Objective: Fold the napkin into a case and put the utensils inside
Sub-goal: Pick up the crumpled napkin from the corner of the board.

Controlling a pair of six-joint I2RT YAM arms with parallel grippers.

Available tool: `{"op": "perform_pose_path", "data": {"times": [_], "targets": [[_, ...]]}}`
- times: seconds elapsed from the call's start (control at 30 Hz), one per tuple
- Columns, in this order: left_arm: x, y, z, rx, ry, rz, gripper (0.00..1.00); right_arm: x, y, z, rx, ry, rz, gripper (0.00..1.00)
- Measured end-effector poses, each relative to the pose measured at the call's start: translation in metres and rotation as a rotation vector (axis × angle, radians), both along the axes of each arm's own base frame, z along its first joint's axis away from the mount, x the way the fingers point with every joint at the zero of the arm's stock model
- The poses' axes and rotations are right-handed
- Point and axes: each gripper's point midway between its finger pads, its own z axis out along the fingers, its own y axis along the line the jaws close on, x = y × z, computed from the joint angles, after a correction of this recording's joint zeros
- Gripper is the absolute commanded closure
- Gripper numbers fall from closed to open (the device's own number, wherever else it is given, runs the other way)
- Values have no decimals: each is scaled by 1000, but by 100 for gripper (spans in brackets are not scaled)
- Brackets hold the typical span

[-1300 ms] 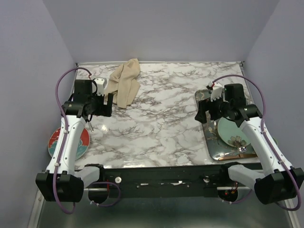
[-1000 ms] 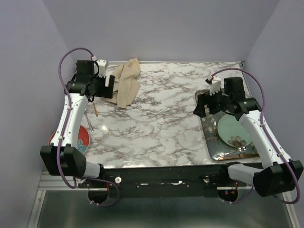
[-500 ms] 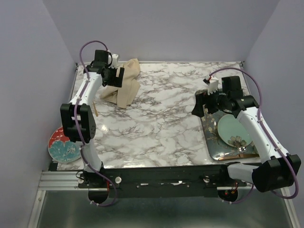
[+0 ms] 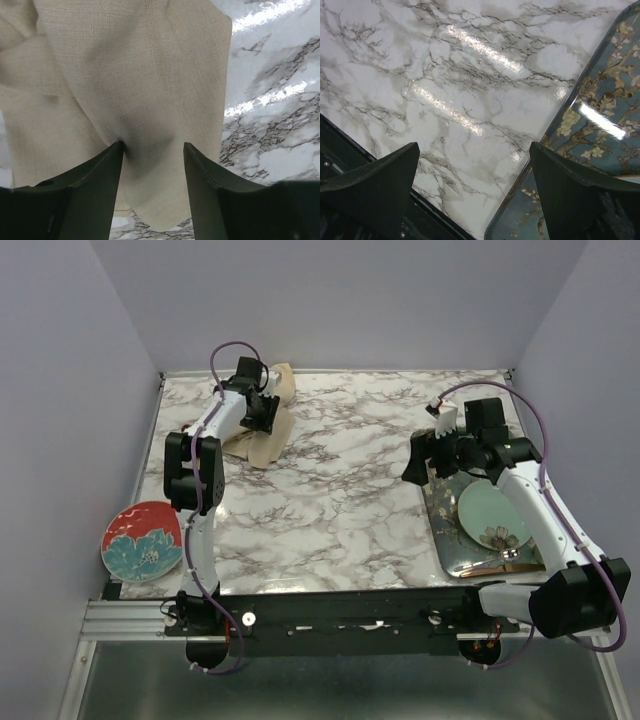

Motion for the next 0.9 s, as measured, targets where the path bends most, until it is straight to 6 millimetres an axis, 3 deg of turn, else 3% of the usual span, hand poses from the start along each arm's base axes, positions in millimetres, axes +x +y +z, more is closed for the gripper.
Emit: {"op": "perform_pose_path", "data": {"times": [0.03, 0.07, 0.1, 0.27, 0.4, 0.53, 0.57, 0.67, 0.73, 0.83, 0.9], "targets": [[-1, -2, -3, 3, 9, -4, 76, 1, 0, 1, 0, -3, 0, 0], [-3, -4, -5, 4, 16, -8, 93, 1, 0, 2, 1, -6, 0, 0], [-4, -5, -5, 9, 18, -18, 100, 2, 0, 3, 2, -8, 0, 0], [-10, -15, 3, -10, 26, -54, 100, 5, 1, 8, 4, -20, 0, 0], [-31, -47, 41, -72, 6, -138, 100, 10, 2, 14, 7, -32, 0, 0], [-62, -110, 117, -181, -89, -283, 100, 12, 4, 17, 15, -35, 5, 0], [-72, -133, 150, -231, -147, -339, 100, 13, 4, 17, 16, -34, 5, 0], [-101, -178, 235, -386, -283, -453, 100, 17, 6, 17, 24, -24, 5, 0], [-113, -187, 298, -485, -399, -497, 100, 18, 8, 18, 30, -23, 7, 0], [-124, -177, 359, -584, -530, -518, 100, 20, 9, 23, 37, -30, 7, 0], [-134, -159, 396, -675, -594, -504, 100, 21, 9, 26, 41, -39, 9, 0]]}}
